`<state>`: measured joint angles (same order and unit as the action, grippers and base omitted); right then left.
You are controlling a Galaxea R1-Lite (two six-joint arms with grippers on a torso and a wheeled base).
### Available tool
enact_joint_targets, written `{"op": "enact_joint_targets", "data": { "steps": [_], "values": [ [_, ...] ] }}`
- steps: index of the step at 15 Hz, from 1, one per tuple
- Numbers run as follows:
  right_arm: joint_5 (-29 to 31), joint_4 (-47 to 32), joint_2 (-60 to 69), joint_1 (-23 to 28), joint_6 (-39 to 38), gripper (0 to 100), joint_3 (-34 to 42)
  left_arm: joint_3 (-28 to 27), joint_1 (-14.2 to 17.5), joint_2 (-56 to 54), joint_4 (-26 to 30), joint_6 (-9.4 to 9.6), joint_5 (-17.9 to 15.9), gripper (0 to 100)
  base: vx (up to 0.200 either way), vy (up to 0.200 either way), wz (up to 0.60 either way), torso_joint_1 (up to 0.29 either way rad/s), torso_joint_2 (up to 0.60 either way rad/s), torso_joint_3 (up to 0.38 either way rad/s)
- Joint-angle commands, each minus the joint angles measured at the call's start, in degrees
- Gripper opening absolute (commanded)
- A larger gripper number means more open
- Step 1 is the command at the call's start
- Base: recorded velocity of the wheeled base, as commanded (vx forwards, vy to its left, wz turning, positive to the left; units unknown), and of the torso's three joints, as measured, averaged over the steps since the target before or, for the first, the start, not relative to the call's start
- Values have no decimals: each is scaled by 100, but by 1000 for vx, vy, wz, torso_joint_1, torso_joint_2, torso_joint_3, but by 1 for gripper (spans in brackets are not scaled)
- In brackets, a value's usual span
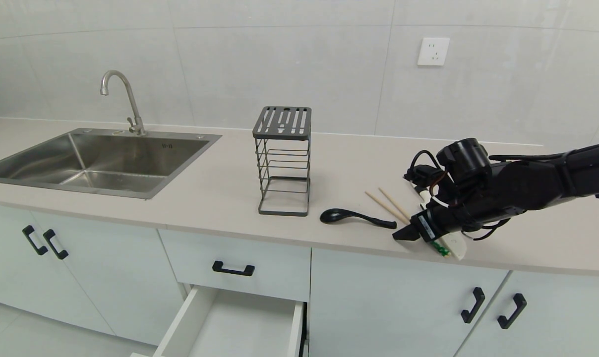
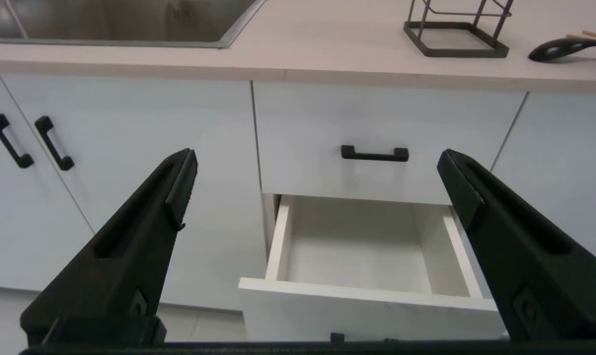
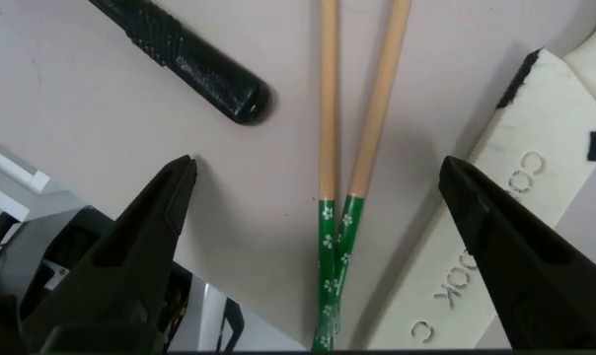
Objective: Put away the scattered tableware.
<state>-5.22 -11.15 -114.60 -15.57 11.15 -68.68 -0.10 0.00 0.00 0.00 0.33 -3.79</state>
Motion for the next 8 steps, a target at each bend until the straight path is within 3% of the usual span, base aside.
{"op": "enact_joint_targets", "data": {
  "steps": [1, 8],
  "values": [
    [-6, -18, -9, 1, 1, 0, 13, 1, 0, 0, 0, 2, 1, 100, 0, 0, 0, 0, 0, 0],
    [-6, -62, -36, 177, -26, 0, 145, 1, 0, 0, 0, -7, 1, 100, 0, 0, 0, 0, 0, 0]
  ]
}}
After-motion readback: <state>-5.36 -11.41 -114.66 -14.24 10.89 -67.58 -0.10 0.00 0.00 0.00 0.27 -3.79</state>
